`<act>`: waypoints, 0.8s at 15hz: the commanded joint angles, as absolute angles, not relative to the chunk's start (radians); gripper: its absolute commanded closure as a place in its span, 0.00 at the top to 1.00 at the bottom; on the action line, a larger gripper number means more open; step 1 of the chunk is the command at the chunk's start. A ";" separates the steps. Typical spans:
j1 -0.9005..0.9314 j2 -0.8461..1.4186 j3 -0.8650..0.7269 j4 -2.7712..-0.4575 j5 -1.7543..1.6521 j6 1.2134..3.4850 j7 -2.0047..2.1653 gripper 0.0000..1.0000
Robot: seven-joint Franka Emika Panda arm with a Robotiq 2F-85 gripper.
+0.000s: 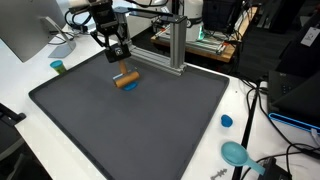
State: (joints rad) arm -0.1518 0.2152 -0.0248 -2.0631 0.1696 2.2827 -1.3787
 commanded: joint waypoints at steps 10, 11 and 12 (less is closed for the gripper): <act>-0.155 0.265 0.005 -2.066 0.220 2.315 -1.410 0.22; -0.155 0.274 0.012 -2.067 0.231 2.317 -1.418 0.22; -0.153 0.281 0.017 -2.068 0.237 2.322 -1.422 0.22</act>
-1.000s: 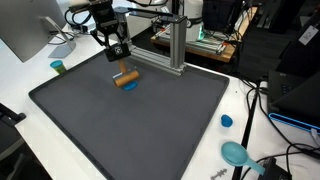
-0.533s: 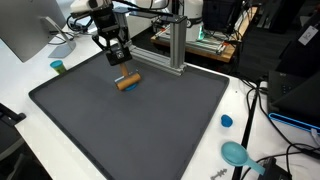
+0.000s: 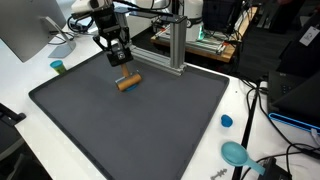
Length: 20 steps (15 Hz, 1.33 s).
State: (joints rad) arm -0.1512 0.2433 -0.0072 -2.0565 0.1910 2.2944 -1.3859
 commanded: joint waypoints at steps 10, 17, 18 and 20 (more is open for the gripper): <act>-0.136 0.183 0.016 -2.105 0.212 2.288 -1.372 0.22; 0.010 0.083 0.043 -1.982 -0.236 1.973 -1.087 0.22; 0.027 0.101 0.053 -1.949 -0.257 1.954 -1.065 0.22; 0.049 0.143 0.066 -1.891 -0.276 1.932 -1.037 0.22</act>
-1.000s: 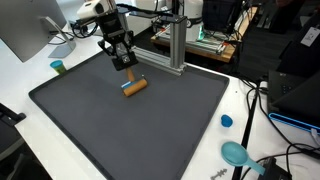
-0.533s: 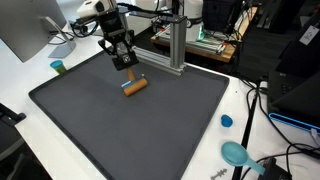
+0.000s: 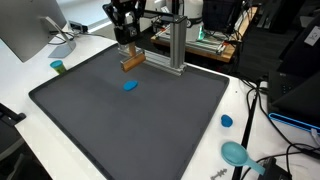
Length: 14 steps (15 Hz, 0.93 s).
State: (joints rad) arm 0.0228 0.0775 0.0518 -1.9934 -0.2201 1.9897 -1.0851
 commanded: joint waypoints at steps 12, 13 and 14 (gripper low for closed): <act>0.071 0.360 0.047 -1.811 -0.392 2.028 -0.755 0.22; 0.070 0.364 0.045 -1.807 -0.411 2.032 -0.732 0.22; 0.067 0.369 0.045 -1.801 -0.420 2.021 -0.720 0.22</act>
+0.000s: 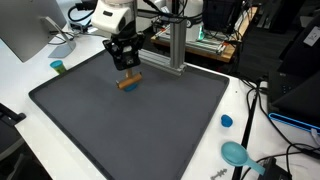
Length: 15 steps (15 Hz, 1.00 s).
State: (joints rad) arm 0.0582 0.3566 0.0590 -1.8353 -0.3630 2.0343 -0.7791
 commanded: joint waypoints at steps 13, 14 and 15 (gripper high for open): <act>0.057 0.406 0.072 -1.802 -0.390 1.978 -0.755 0.47; 0.057 0.409 0.073 -1.800 -0.390 1.974 -0.757 0.47; 0.058 0.410 0.074 -1.799 -0.390 1.972 -0.758 0.22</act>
State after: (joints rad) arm 0.0629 0.4090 0.0672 -1.8016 -0.3880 1.9757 -0.7598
